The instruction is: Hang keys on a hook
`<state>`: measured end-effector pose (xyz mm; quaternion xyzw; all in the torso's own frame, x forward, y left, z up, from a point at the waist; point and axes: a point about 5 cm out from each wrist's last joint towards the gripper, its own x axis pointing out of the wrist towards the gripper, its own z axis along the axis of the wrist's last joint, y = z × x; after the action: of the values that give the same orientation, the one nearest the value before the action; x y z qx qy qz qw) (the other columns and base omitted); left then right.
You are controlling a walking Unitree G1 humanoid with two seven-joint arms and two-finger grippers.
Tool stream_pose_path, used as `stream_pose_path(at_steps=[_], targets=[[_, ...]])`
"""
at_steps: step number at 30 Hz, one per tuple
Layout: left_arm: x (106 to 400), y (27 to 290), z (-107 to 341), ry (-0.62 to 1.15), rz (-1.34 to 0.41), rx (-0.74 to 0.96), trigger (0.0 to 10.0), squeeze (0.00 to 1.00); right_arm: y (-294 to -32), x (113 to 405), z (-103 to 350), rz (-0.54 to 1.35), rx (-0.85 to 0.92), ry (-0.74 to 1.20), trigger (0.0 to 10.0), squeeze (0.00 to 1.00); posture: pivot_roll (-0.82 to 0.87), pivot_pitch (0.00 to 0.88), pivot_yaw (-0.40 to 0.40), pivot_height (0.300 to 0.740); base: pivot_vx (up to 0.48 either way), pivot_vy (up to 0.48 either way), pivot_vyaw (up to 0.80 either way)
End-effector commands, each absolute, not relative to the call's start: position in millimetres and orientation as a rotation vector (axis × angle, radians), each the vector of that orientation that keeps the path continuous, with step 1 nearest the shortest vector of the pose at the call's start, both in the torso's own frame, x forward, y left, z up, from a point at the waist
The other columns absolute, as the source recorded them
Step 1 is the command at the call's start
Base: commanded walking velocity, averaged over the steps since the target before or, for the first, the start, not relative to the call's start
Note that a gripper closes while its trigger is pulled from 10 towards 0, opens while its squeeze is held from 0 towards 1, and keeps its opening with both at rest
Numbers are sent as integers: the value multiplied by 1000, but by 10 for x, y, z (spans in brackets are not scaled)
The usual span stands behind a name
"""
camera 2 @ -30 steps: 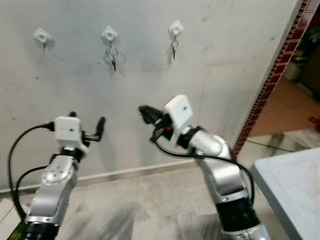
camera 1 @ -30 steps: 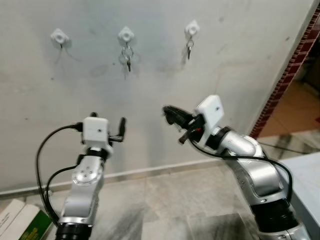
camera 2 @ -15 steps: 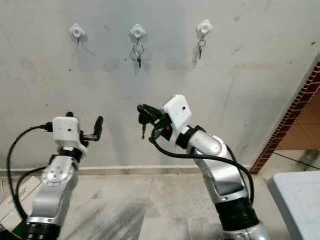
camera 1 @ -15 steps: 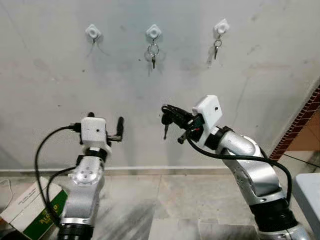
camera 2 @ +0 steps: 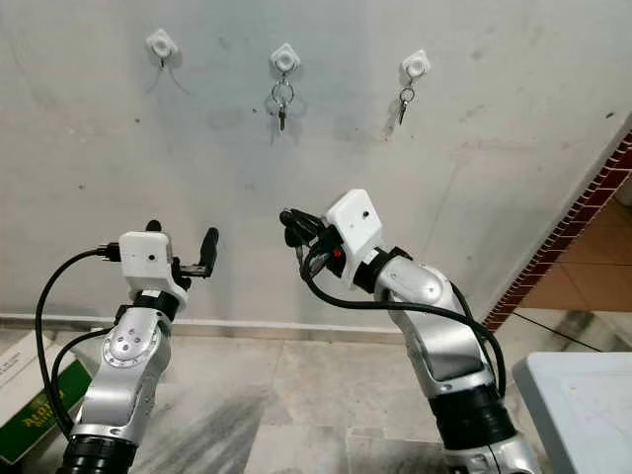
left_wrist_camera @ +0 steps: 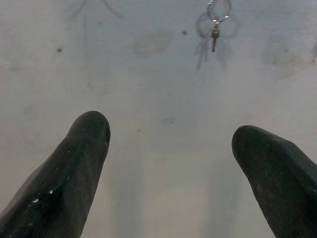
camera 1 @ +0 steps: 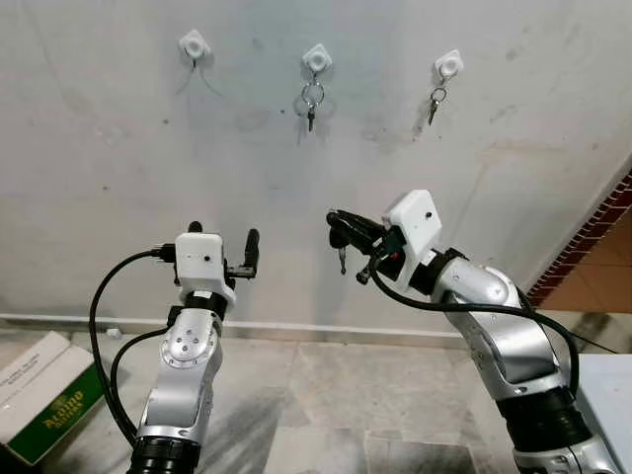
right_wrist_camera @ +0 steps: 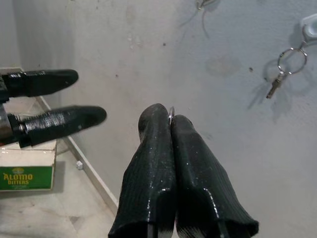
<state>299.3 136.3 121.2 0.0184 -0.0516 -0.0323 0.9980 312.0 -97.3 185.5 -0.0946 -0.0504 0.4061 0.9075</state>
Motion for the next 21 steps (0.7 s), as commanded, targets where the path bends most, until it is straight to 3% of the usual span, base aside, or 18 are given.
stream_pose_path(at_steps=[1, 7, 15, 21], targets=[[3012, 1382, 1269, -127, -64, 42, 10000, 0, -934, 3128, 1882, 850, -210, -118, 10000, 0, 9, 0, -52, 740, 0, 0, 0], [2966, 1470, 1263, -110, -54, 19, 10000, 0, -859, 3059, 1896, 910, -153, -128, 10000, 0, 8, 0, 10, 740, 0, 0, 0], [2949, 1495, 1331, -117, -49, 18, 10000, 0, -814, 2985, 2008, 942, 96, -136, 10000, 0, 11, 0, 31, 740, 0, 0, 0], [2950, 1463, 1382, -113, -60, -15, 10000, 0, -747, 2952, 2079, 984, 146, -139, 10000, 0, 9, 0, 39, 740, 0, 0, 0]])
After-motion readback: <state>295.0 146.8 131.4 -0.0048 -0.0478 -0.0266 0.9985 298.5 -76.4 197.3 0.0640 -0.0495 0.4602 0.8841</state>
